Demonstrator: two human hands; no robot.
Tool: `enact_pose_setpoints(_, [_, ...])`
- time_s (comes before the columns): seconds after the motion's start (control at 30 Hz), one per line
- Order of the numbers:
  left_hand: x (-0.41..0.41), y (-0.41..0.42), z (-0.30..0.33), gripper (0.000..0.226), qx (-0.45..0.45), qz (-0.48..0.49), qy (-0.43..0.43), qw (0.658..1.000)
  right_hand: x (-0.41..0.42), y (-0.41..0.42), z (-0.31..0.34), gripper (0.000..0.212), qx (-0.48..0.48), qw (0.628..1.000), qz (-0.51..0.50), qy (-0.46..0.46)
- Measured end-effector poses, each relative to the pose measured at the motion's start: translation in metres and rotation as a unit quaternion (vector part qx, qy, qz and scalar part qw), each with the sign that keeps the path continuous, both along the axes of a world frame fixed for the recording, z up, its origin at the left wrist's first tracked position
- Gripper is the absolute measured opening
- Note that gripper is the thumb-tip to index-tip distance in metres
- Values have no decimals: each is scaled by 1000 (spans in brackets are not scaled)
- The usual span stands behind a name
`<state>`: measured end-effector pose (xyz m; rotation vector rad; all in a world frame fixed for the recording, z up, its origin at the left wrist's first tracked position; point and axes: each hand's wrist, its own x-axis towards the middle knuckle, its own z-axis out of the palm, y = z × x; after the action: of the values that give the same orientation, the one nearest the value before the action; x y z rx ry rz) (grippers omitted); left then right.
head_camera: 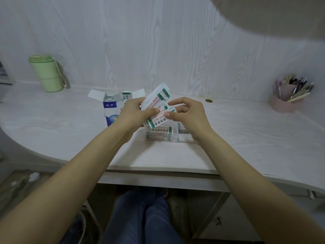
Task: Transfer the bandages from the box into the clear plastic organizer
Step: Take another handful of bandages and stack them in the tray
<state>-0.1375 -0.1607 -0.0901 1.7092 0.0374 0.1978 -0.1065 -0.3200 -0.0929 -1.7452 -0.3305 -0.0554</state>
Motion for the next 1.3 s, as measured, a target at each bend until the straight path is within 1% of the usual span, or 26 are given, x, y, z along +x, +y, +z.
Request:
enact_pose_setpoints(0.1, [1, 0, 0, 24, -10, 20, -13, 1000, 0, 2, 0, 29, -5, 1000, 1, 0])
enact_pose_setpoints(0.2, [0, 0, 0, 29, -11, 8, -6, 1000, -1, 0, 0, 28, -2, 1000, 7, 10])
enact_pose_setpoints(0.33, [1, 0, -1, 30, -15, -20, 2, 1000, -1, -4, -1, 23, -16, 1000, -3, 6])
enact_pose_setpoints(0.63, [6, -3, -2, 37, -19, -19, 19, 999, 1, -5, 1, 21, -37, 999, 18, -10])
enact_pose_setpoints(0.73, [7, -8, 0, 35, -36, -31, 20, 999, 3, -8, 0, 13, -22, 1000, -5, 0])
enact_pose_setpoints(0.83, [7, -10, 1, 31, -53, -35, 29, 998, 6, -13, -1, 14, -20, 999, -44, 20])
enact_pose_setpoints(1.0, [7, -11, -1, 20, -86, -41, 44, 994, 7, -22, 0, 29, 13, 998, -61, 30])
enact_pose_setpoints(1.07, [9, -15, 0, 21, -84, -31, 37, 995, 7, -27, 0, 29, 36, 997, -61, 40])
enact_pose_setpoints(1.13, [11, -21, 1, 28, -61, -19, 17, 998, 6, -31, 0, 23, 42, 997, -45, 47])
enact_pose_setpoints(1.23, [15, -27, 6, 38, -33, -9, 2, 999, 6, -38, 4, 31, -1, 1000, -8, 15])
enact_pose_setpoints(1.3, [18, -29, 9, 39, -23, -9, 3, 1000, 7, -43, 8, 21, -43, 999, 5, -8])
